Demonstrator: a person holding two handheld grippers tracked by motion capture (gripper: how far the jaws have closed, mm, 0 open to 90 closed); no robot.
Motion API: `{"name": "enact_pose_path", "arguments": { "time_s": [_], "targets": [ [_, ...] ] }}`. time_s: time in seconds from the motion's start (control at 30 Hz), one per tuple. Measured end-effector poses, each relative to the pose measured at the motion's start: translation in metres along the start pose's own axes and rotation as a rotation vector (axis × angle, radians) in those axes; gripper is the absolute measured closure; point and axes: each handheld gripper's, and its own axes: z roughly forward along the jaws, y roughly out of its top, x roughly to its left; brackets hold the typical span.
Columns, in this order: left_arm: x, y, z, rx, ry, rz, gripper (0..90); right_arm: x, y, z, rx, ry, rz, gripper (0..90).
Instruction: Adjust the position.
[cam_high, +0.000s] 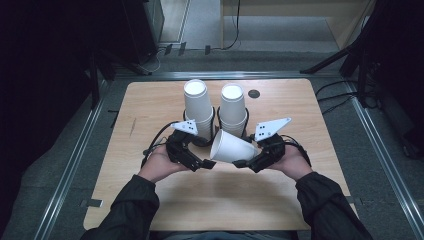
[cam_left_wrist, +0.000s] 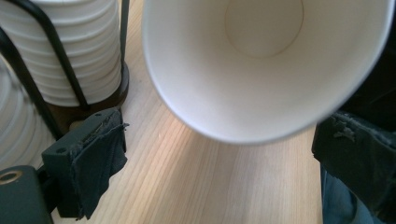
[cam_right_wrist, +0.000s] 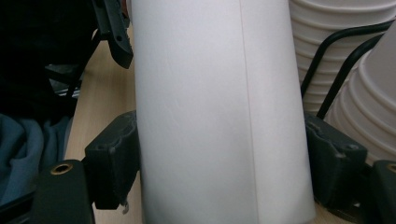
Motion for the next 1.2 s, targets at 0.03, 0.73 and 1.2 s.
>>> {"name": "enact_pose_path", "arguments": {
  "time_s": [0.03, 0.73, 1.2],
  "targets": [
    [0.000, 0.000, 0.000, 0.000, 0.000, 0.000, 3.4, 0.000, 0.000, 0.000, 0.000, 0.000, 0.000, 22.2],
    [-0.008, 0.005, 0.008, -0.070, -0.087, -0.002, 7.4, 0.010, 0.005, 0.016, 0.013, 0.059, -0.048, 22.4],
    [-0.006, 0.005, 0.008, -0.034, -0.101, 0.011, 13.9, 0.009, 0.005, 0.019, 0.053, 0.075, -0.022, 21.9]
  ]
}}
